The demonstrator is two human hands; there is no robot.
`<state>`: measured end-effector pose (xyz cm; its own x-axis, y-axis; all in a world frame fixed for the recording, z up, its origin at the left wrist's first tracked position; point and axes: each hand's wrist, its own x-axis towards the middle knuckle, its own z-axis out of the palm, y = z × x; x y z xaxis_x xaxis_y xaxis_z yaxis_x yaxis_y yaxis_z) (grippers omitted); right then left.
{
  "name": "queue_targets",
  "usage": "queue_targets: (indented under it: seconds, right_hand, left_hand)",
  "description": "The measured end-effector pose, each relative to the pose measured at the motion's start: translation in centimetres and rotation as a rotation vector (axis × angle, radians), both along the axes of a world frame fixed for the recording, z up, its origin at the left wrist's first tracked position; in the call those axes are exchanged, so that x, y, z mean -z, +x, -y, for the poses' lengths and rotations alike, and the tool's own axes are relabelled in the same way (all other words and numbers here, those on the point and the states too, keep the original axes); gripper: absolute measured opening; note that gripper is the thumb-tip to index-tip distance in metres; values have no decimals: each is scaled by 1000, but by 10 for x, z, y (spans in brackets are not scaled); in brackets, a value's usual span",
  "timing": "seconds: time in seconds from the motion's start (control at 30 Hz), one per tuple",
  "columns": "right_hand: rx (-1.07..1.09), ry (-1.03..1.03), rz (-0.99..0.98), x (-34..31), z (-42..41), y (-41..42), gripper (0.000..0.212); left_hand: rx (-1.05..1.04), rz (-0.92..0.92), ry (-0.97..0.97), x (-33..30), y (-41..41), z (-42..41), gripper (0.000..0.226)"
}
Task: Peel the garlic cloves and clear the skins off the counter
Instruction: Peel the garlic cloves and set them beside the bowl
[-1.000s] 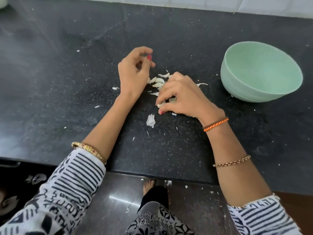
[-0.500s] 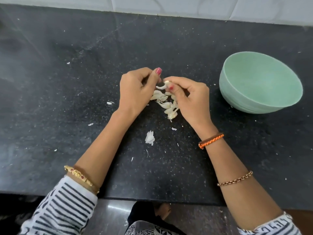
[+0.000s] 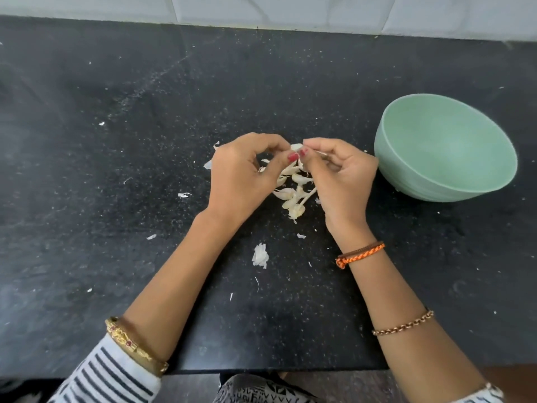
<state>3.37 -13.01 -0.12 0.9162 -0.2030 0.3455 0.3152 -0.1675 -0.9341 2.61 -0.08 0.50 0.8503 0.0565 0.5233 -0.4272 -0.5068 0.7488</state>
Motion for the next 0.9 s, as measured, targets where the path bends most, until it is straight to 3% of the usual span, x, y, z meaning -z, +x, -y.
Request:
queue_targets:
  seconds: [0.2,0.43,0.73,0.9]
  right_hand:
    - [-59,-60,-27,-5,-1,0,24]
    - [-135,122,-179,-10,1,-1,29]
    - [-53,126,-226,-10,-2,0,22]
    - [-2,-51,-16,-6,-2,1,10]
  left_hand:
    - [13,-80,-79,-2,-1,4,9]
    - [19,-119,-208,3,3,3,12]
    - [179,-120,-368,-3,3,7,17]
    - [104,-98,-417,-1,10,7,19]
